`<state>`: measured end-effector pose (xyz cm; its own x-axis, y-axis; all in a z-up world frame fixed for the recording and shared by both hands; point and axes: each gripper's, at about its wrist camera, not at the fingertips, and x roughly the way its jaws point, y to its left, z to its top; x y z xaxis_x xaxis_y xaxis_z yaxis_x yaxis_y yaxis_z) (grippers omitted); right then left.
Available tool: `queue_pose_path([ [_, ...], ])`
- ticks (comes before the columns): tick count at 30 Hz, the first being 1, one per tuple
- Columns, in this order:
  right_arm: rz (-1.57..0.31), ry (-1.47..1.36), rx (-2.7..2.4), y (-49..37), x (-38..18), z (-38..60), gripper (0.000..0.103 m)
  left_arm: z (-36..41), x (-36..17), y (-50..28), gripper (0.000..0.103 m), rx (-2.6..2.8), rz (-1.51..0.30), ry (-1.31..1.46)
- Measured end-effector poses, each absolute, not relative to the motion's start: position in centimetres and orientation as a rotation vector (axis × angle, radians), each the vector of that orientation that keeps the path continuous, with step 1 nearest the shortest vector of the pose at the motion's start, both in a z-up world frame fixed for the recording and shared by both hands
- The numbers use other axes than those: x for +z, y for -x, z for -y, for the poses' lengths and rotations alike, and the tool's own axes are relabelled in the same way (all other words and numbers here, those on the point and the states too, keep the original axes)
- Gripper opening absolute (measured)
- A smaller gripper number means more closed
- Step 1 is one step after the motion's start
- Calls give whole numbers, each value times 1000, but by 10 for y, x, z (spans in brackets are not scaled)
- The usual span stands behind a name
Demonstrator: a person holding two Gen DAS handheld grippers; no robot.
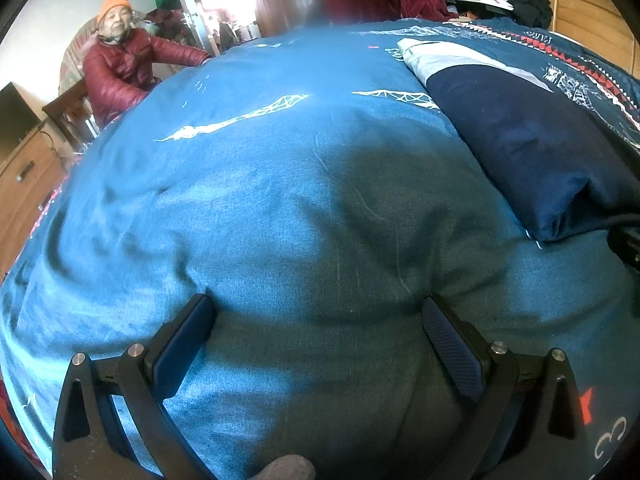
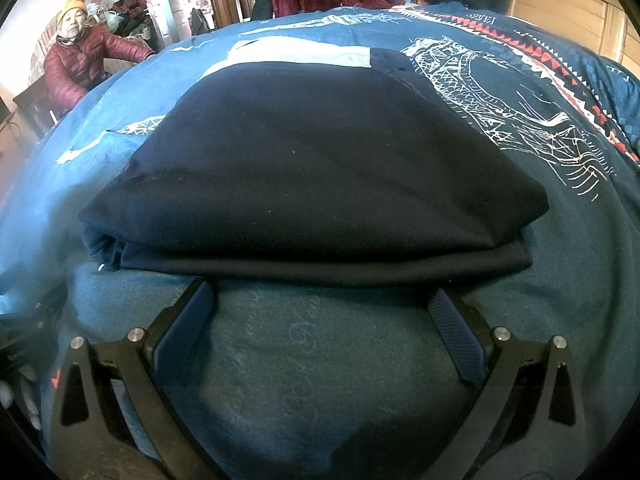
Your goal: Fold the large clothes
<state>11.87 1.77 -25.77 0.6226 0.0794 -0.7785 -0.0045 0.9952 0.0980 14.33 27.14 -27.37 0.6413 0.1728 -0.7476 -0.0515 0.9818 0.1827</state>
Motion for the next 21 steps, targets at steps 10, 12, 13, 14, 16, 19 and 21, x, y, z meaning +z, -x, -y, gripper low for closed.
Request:
queue_pose_path([
  [10, -898, -90, 49, -119, -258, -18, 103, -275, -273, -139, 103, 112, -862, -121],
  [12, -898, -90, 49, -119, -258, -18, 103, -275, -273, -138, 103, 107, -859, -113],
  [13, -898, -90, 49, -119, -258, -17, 103, -275, -274, -137, 103, 106, -858, -111],
  [14, -898, -90, 49, -119, -258, -18, 103, -276, -274, -137, 103, 103, -856, -108],
  [16, -898, -90, 49, -119, -258, -17, 103, -276, -274, -137, 103, 100, -856, -102],
  [19, -898, -90, 49, -119, -258, -17, 103, -276, -274, -136, 103, 99, -854, -99],
  [21, -898, -90, 49, -119, -258, -17, 103, -276, -274, -136, 103, 98, -854, -96],
])
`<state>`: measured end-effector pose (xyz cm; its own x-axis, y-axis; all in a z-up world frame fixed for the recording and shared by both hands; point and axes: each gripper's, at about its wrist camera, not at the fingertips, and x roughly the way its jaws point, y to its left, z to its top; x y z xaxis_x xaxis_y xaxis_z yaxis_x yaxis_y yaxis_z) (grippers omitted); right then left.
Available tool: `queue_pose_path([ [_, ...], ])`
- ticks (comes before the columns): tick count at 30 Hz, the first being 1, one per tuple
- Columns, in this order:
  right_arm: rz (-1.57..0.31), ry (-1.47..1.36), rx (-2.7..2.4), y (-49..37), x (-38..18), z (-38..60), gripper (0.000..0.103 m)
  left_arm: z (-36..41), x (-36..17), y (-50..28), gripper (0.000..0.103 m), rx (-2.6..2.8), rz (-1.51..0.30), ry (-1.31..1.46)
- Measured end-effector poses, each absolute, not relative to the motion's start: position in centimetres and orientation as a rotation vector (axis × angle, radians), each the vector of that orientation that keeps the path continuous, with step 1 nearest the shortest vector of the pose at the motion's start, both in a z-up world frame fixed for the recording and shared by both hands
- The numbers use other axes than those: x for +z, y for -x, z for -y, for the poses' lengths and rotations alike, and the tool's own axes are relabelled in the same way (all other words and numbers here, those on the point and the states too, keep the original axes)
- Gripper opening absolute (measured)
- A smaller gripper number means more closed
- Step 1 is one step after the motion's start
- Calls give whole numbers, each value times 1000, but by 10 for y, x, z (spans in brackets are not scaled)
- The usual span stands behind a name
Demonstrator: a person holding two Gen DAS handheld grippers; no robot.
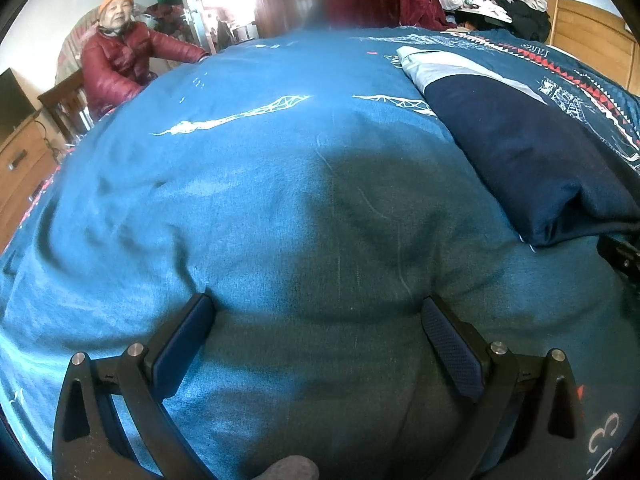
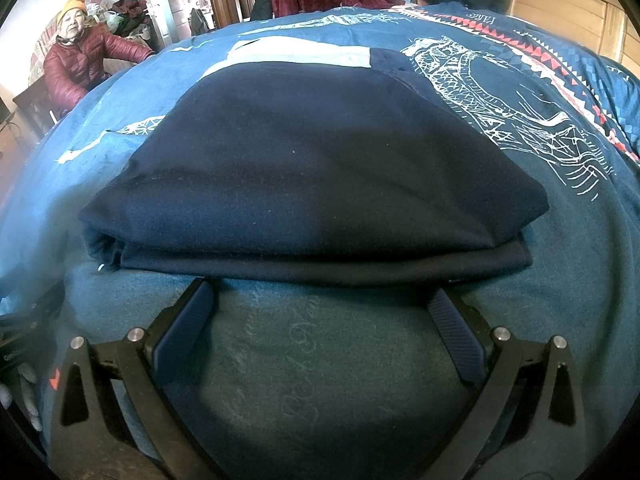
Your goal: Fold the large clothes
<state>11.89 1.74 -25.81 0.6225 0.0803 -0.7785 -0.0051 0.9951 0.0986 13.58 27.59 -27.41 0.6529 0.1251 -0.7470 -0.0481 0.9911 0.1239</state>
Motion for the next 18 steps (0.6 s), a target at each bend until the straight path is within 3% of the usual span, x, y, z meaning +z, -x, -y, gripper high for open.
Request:
queue_pose_path([
  [18, -898, -90, 50, -119, -258, -17, 103, -277, -274, -136, 103, 94, -856, -88],
])
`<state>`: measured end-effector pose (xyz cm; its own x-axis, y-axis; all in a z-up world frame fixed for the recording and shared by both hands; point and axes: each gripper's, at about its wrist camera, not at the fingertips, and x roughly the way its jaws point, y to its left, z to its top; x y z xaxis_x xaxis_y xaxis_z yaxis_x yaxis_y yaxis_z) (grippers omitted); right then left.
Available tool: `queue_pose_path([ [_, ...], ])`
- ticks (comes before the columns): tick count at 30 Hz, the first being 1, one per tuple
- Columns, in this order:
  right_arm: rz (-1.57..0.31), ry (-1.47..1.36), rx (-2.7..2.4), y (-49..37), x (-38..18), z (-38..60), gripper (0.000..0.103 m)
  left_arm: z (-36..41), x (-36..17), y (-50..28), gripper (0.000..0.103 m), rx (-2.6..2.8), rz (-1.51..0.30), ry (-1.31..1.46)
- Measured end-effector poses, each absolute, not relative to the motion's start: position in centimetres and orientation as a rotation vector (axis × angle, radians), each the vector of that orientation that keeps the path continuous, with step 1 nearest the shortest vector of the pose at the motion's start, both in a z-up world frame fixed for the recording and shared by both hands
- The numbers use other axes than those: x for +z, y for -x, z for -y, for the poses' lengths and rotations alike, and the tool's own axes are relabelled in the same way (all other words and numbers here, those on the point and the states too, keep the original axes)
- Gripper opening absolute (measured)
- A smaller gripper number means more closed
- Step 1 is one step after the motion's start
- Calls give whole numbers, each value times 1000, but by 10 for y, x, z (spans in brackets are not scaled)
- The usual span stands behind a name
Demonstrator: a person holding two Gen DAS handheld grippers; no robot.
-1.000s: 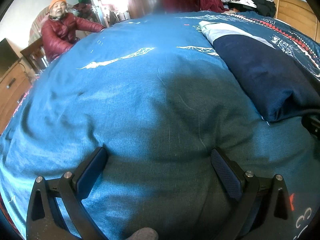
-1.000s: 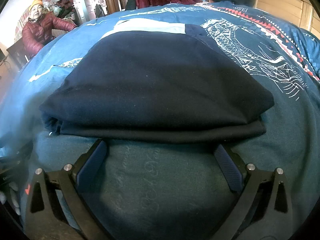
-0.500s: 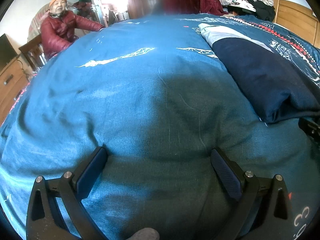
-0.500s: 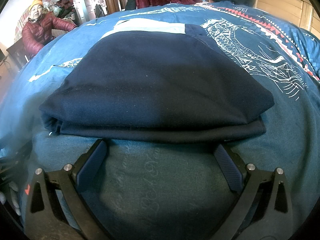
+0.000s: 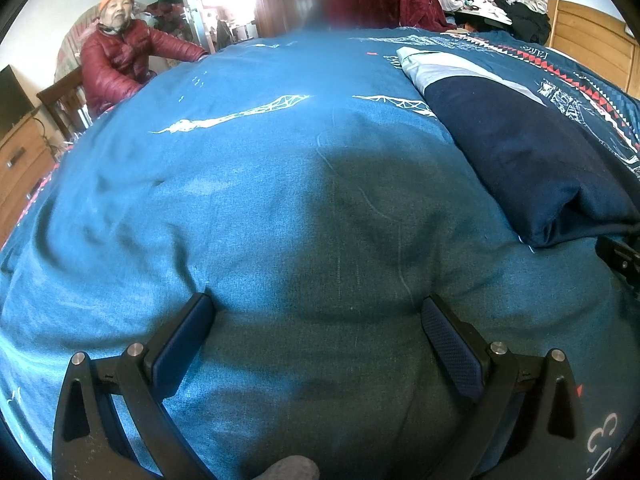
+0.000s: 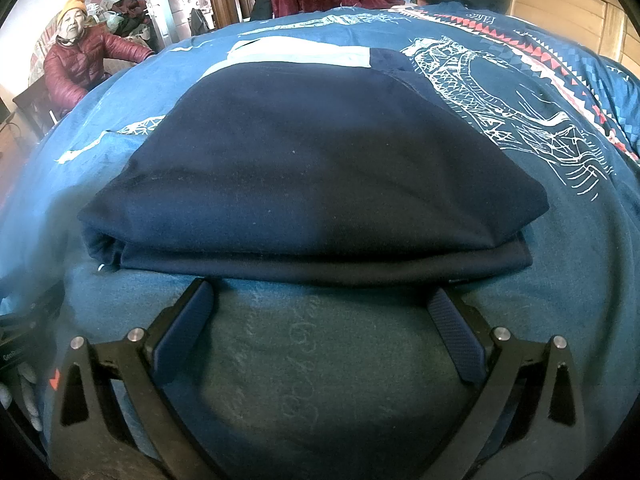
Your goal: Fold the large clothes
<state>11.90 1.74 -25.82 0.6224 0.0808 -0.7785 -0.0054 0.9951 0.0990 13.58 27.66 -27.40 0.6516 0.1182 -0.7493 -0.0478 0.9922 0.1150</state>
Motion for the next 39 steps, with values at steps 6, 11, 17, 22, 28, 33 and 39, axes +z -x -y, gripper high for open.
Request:
queue_pose_path([
  [6, -898, -90, 50, -119, -258, -17, 103, -277, -274, -136, 103, 92, -856, -85],
  [11, -898, -90, 50, -119, -258, -17, 103, -277, -274, -136, 103, 92, -857, -83],
  [17, -898, -90, 50, -119, -258, -17, 103, -278, -275, -137, 103, 88, -857, -78],
  [22, -898, -90, 50, -119, -258, -17, 103, -278, -275, -137, 103, 88, -857, -76],
  [28, -898, -90, 50, -120, -258, -17, 103, -277, -274, -138, 103, 85, -857, -72],
  [33, -898, -90, 50, -120, -258, -17, 103, -278, -274, -137, 103, 83, -857, -70],
  [39, -898, -90, 50, -120, -258, -17, 103, -277, -274, -137, 103, 83, -857, -69],
])
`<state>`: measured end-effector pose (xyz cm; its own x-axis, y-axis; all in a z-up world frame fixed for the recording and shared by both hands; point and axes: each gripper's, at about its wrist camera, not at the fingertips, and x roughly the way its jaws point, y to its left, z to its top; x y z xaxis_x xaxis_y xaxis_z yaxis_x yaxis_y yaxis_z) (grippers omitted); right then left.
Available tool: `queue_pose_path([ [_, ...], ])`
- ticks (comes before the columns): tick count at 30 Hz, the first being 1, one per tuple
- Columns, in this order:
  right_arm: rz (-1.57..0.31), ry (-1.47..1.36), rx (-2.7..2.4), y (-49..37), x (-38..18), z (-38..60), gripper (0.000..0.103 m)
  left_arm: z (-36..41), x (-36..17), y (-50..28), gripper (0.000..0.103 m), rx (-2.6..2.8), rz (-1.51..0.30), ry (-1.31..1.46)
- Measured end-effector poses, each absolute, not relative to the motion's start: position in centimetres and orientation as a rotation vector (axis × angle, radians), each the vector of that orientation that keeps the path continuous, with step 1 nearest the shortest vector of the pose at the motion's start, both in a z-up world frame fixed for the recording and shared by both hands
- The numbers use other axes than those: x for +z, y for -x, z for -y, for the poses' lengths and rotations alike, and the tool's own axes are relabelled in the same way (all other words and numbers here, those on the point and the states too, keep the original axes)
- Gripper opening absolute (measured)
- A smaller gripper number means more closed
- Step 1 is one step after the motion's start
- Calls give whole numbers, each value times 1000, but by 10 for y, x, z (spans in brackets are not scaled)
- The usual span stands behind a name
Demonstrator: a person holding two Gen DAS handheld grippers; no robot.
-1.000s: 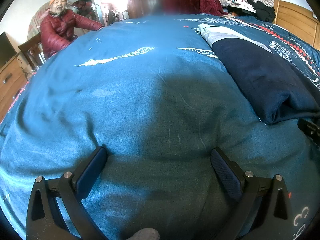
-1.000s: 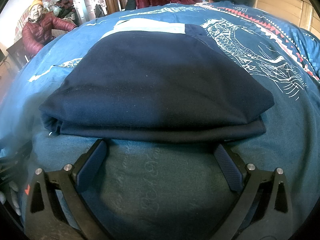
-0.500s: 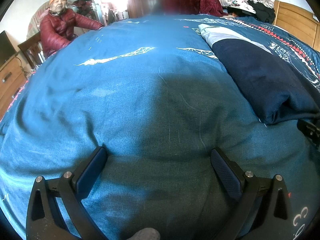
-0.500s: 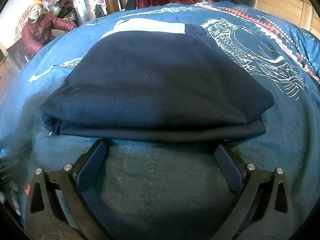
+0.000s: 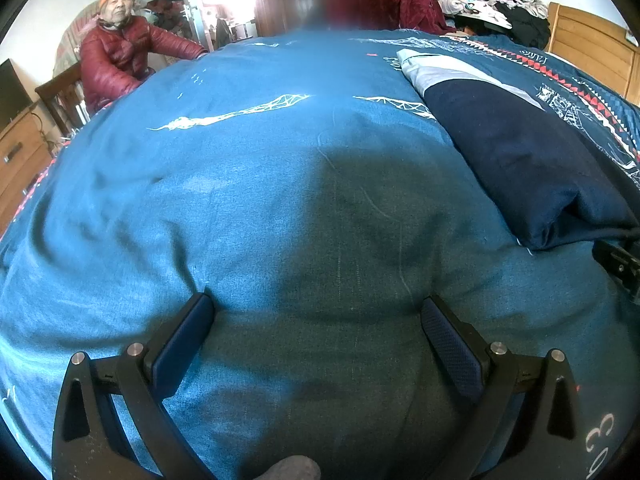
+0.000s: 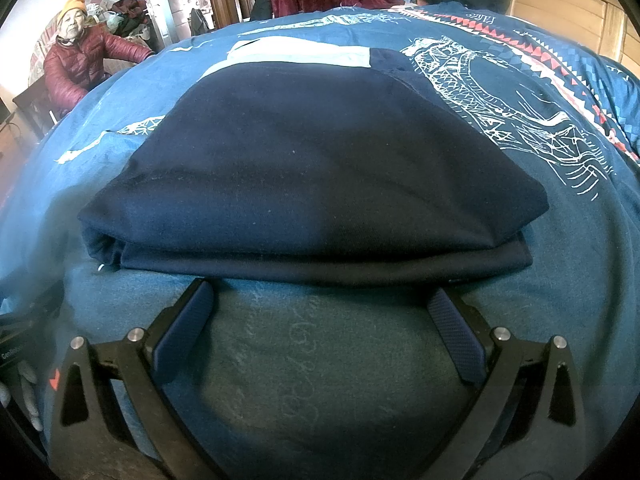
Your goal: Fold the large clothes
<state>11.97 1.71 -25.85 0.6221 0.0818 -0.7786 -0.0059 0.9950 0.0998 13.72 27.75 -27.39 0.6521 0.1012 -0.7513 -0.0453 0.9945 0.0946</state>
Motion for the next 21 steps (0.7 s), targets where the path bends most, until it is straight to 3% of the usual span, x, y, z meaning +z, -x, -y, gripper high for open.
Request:
queue_pose_path([
  [21, -899, -91, 51, -120, -259, -17, 103, -278, -274, -138, 103, 83, -858, -71],
])
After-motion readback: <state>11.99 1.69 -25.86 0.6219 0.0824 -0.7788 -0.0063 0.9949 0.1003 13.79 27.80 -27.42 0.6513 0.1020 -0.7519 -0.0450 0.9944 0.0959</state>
